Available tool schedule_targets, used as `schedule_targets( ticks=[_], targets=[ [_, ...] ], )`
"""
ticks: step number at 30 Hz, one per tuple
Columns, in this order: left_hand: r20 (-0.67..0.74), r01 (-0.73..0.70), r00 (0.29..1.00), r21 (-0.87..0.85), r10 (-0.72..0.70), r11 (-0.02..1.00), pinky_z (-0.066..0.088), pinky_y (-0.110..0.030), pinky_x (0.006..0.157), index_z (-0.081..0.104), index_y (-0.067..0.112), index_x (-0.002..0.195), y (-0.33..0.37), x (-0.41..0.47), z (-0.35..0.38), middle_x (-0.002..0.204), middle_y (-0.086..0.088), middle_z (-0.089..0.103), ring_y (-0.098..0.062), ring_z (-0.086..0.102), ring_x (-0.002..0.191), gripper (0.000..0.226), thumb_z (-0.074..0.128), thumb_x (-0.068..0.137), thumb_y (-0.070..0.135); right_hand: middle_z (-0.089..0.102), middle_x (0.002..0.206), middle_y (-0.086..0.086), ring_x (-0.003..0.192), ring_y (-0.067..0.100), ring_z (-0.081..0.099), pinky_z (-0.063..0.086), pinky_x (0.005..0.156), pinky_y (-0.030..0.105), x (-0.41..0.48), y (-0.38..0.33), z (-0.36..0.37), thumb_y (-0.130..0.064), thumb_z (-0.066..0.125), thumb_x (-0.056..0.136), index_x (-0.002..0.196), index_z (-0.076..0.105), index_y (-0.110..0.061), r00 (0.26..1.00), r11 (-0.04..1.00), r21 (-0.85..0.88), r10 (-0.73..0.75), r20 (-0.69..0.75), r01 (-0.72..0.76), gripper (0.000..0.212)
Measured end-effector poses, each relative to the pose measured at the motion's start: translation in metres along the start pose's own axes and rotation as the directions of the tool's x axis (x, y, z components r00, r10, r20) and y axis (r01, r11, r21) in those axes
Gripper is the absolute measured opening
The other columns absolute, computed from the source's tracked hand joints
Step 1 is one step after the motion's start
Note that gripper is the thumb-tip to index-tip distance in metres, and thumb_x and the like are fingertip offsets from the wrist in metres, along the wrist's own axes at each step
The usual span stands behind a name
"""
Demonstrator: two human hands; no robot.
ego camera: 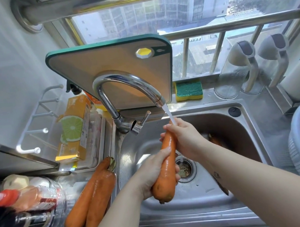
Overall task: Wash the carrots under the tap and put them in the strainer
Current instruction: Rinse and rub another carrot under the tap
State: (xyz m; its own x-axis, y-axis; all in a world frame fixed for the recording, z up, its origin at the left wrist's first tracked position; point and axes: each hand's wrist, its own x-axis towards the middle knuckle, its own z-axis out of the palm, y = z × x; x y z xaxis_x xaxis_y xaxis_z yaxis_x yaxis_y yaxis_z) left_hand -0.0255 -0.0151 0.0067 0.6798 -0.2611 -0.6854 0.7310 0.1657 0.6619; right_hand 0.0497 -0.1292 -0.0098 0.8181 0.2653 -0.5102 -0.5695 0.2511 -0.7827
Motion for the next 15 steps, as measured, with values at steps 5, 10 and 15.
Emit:
schedule_targets(
  ticks=[5, 10, 15],
  targets=[
    [0.035, -0.057, 0.998, 0.158, 0.052, 0.986, 0.053, -0.030, 0.061, 0.051, 0.014, 0.107, -0.001, 0.004, 0.008, 0.075, -0.010, 0.064, -0.020, 0.063, 0.062, 0.024, 0.049, 0.096, 0.036, 0.053, 0.068, 0.006, 0.053, 0.017, 0.055, 0.049, 0.066, 0.036, 0.009, -0.005, 0.000, -0.029, 0.040, 0.102, 0.080, 0.051, -0.009, 0.969, 0.997, -0.077, 0.011, -0.247, -0.031, 0.032],
    [0.052, 0.004, 0.999, -0.027, -0.002, 1.000, 0.052, -0.029, 0.057, 0.054, 0.008, 0.107, -0.002, 0.005, 0.000, 0.072, -0.009, 0.062, -0.019, 0.060, 0.057, 0.040, 0.051, 0.091, 0.045, 0.056, 0.072, 0.007, 0.059, 0.018, 0.057, 0.049, 0.080, 0.037, 0.006, -0.006, -0.009, -0.032, 0.037, 0.102, 0.104, 0.051, -0.004, 0.986, 0.887, 0.433, 0.157, 0.050, -0.163, 0.032],
    [0.128, 0.091, 0.990, -0.235, -0.062, 0.968, 0.054, -0.029, 0.057, 0.058, 0.007, 0.105, 0.000, 0.001, -0.005, 0.073, -0.010, 0.063, -0.019, 0.061, 0.058, 0.048, 0.053, 0.086, 0.050, 0.055, 0.080, 0.009, 0.072, 0.018, 0.057, 0.048, 0.086, 0.039, -0.002, -0.005, -0.009, -0.001, 0.044, 0.097, 0.095, 0.050, -0.005, 0.986, 0.937, 0.336, 0.039, 0.162, -0.092, 0.007]
  ],
)
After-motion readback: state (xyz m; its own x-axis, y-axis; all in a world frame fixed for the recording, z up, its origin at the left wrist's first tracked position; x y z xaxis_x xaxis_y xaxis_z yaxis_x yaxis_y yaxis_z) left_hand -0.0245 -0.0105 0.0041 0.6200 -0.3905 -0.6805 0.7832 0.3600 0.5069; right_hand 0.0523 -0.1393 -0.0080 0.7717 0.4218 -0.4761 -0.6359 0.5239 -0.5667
